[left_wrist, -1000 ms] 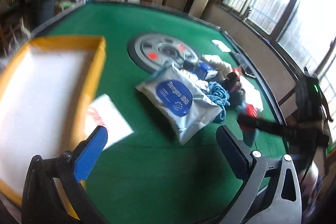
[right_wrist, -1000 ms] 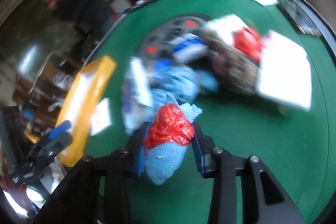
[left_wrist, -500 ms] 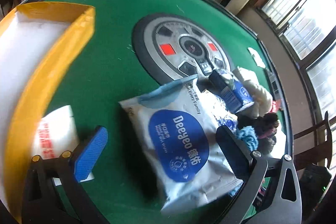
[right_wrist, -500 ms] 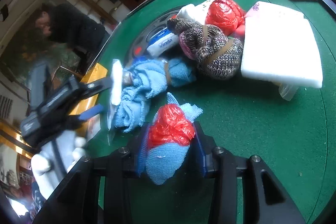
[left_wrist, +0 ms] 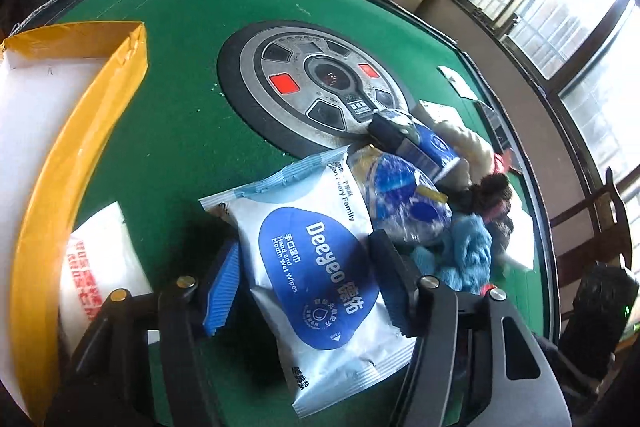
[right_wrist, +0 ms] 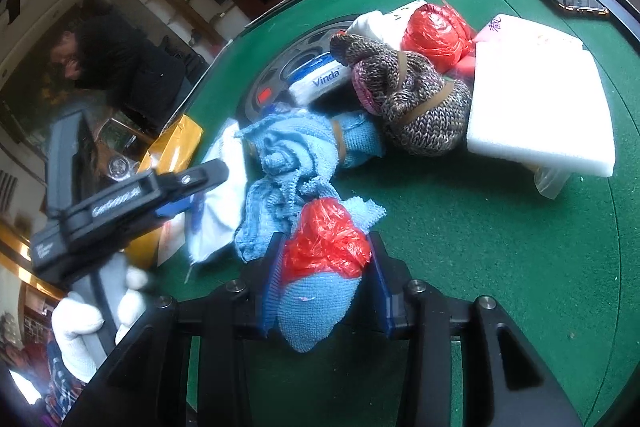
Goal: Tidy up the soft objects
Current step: 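Carry the wipes pack in the left tool into the box while the right tool drops the red-wrapped cloth there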
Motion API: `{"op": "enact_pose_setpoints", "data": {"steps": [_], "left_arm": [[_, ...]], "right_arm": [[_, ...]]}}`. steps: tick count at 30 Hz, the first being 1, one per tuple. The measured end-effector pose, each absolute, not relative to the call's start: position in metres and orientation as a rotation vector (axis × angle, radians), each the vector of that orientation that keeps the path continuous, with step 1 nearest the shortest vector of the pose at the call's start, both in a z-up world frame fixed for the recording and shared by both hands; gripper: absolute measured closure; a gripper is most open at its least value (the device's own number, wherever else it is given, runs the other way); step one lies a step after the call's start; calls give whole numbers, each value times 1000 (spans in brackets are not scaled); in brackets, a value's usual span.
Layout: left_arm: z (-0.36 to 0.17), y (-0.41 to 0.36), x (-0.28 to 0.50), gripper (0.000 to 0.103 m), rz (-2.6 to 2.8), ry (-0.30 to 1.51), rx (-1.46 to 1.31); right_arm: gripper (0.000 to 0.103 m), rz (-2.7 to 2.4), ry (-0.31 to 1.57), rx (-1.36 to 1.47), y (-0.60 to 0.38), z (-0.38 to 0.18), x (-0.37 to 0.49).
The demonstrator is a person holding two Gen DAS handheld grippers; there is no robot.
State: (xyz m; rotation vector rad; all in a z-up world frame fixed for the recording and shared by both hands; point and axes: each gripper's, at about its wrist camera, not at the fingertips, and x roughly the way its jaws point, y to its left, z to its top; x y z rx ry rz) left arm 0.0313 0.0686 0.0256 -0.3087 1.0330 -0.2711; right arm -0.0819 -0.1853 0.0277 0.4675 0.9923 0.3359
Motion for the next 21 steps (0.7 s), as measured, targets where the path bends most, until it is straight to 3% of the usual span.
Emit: {"op": "enact_pose_setpoints", "data": {"steps": [13,21], "left_arm": [[102,171,-7,44,-299,868,-429],[92,257,33,44,-124,890,-381]], "right_arm": [[68,375,936,374,-122,93,-99],[68,591,1002,336,-3,106,-29]]}}
